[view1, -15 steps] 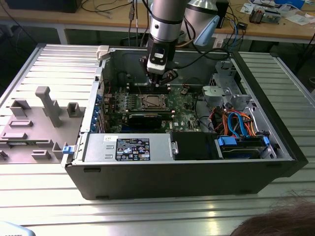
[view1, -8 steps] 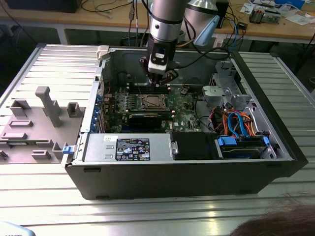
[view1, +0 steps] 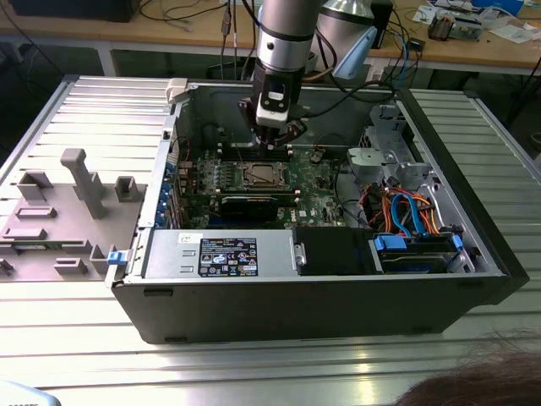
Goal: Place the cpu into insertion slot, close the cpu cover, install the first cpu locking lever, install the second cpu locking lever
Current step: 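Install the first cpu locking lever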
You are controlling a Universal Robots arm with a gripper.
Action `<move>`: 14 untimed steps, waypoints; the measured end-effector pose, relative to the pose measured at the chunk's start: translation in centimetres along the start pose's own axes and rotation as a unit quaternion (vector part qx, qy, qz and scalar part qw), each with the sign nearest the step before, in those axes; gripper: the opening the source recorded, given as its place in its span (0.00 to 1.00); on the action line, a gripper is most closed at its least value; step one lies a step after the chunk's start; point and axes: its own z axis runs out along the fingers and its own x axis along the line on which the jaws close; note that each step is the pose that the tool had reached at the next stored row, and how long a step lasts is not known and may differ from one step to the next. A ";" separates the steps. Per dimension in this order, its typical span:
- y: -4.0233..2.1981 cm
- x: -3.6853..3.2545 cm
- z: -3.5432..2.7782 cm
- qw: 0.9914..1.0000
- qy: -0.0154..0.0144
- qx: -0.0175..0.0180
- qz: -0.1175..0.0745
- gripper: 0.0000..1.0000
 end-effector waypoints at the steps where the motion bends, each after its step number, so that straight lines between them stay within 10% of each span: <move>1: 0.00 0.00 0.00 1.000 0.000 0.000 -0.002 0.11; 14: 0.00 0.00 0.00 1.000 -0.002 0.001 -0.025 0.11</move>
